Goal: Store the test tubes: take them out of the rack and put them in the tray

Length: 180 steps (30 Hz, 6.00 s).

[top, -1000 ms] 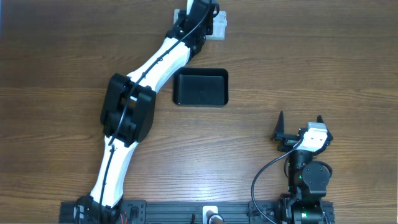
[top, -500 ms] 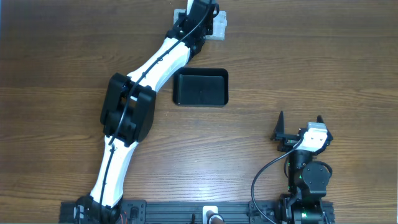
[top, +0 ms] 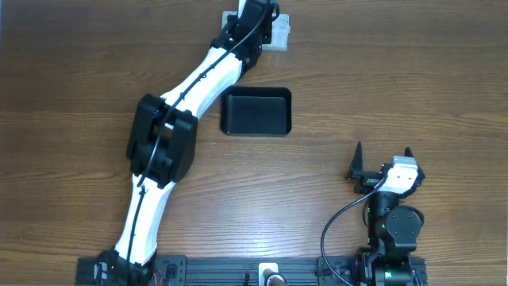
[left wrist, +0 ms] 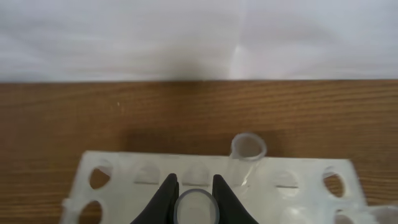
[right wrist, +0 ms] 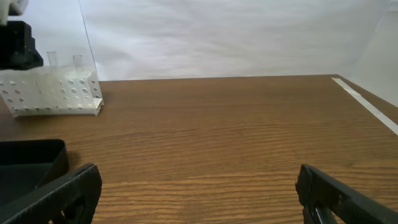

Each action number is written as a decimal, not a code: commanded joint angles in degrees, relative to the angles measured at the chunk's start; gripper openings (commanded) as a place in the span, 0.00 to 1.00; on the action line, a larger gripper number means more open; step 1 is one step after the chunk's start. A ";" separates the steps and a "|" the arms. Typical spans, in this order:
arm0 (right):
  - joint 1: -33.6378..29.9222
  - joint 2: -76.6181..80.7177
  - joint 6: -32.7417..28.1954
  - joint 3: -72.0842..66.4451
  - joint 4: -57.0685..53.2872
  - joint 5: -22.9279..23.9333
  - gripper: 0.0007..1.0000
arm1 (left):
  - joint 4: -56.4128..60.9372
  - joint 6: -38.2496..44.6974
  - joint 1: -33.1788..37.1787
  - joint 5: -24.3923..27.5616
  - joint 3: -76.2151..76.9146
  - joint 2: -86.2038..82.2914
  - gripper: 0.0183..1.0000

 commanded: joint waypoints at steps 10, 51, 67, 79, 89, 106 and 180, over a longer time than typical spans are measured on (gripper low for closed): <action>0.42 -0.48 -0.22 -0.33 -0.20 0.37 0.99 | -20.13 -1.55 -3.30 -1.51 1.18 -25.49 0.12; 0.42 -0.48 -0.22 -0.33 -0.20 0.37 0.99 | -43.36 -19.06 -3.96 8.61 -6.99 -6.23 0.08; 0.42 -0.48 -0.22 -0.33 -0.20 0.37 0.99 | -40.48 -15.96 -4.37 -0.70 -6.97 -20.87 0.75; 0.42 -0.48 -0.22 -0.33 -0.20 0.37 0.99 | -15.85 7.10 4.13 0.42 -16.61 -45.99 0.94; 0.42 -0.48 -0.22 -0.33 -0.20 0.37 0.99 | 2.67 9.29 17.92 15.47 -52.00 -72.32 0.99; 0.42 -0.48 -0.22 -0.33 -0.20 0.37 0.99 | 18.67 8.83 27.54 24.68 -106.29 -125.98 1.00; 0.46 22.67 6.01 7.08 17.29 -4.52 0.99 | 8.70 8.87 27.61 26.32 -113.66 -135.75 1.00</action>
